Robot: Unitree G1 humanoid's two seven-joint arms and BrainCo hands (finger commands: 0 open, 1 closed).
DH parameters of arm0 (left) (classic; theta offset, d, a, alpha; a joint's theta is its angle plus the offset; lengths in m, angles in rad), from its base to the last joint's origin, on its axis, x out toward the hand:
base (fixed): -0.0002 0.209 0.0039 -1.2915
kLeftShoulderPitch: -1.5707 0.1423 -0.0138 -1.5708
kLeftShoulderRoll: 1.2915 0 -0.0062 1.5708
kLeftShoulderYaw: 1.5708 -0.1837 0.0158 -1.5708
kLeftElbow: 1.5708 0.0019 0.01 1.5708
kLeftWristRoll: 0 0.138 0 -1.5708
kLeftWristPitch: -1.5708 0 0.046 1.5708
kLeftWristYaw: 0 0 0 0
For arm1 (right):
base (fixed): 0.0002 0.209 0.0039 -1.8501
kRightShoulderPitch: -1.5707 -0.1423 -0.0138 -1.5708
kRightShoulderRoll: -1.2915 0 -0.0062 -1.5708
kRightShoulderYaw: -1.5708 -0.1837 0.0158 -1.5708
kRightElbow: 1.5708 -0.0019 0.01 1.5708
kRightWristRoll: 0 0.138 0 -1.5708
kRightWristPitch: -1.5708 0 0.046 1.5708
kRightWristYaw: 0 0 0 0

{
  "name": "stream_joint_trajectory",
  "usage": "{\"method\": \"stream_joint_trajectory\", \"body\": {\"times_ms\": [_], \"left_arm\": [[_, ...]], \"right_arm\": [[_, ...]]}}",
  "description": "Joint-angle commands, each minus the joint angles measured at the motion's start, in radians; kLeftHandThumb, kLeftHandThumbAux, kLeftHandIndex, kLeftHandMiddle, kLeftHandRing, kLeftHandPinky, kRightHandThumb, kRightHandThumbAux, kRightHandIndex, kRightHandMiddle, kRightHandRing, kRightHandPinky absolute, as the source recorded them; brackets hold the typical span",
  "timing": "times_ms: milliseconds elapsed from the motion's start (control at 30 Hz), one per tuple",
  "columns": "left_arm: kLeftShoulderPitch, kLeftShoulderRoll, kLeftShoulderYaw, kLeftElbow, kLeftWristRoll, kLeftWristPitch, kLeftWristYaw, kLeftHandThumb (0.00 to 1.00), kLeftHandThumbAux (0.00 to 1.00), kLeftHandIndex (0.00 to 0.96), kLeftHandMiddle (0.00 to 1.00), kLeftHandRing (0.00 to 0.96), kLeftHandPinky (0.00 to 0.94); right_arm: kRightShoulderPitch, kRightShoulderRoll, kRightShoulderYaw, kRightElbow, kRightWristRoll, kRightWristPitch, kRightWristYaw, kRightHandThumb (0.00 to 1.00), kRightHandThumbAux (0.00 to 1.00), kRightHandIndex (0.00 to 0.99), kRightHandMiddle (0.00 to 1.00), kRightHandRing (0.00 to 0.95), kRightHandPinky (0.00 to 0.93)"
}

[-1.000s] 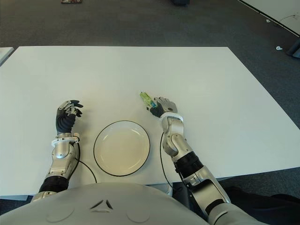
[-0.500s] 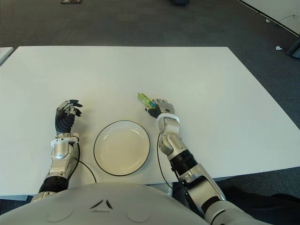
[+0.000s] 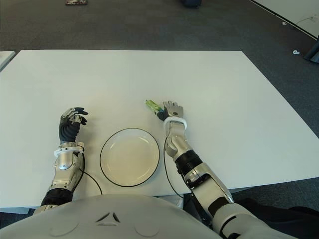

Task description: Put the toothpaste on the table into the plate.

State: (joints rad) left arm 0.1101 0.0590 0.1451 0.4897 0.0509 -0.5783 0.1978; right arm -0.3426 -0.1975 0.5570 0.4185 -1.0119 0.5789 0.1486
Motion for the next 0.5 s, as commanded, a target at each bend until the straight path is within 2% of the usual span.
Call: {"method": "stream_joint_trajectory", "body": {"times_ms": [33, 500], "left_arm": [[0.019, -0.003, 0.001, 0.017, 0.016, 0.017, 0.014, 0.835, 0.679, 0.408, 0.492, 0.627, 0.611], [0.026, -0.004, 0.004, 0.002, 0.005, 0.029, 0.006, 0.835, 0.679, 0.407, 0.493, 0.629, 0.615]], "right_arm": [[0.014, 0.016, 0.021, 0.076, 0.031, 0.006, 0.024, 0.507, 0.117, 0.000, 0.000, 0.000, 0.000], [-0.039, 0.038, 0.074, 0.174, 0.021, 0.022, 0.035, 0.531, 0.152, 0.000, 0.000, 0.000, 0.000]]}}
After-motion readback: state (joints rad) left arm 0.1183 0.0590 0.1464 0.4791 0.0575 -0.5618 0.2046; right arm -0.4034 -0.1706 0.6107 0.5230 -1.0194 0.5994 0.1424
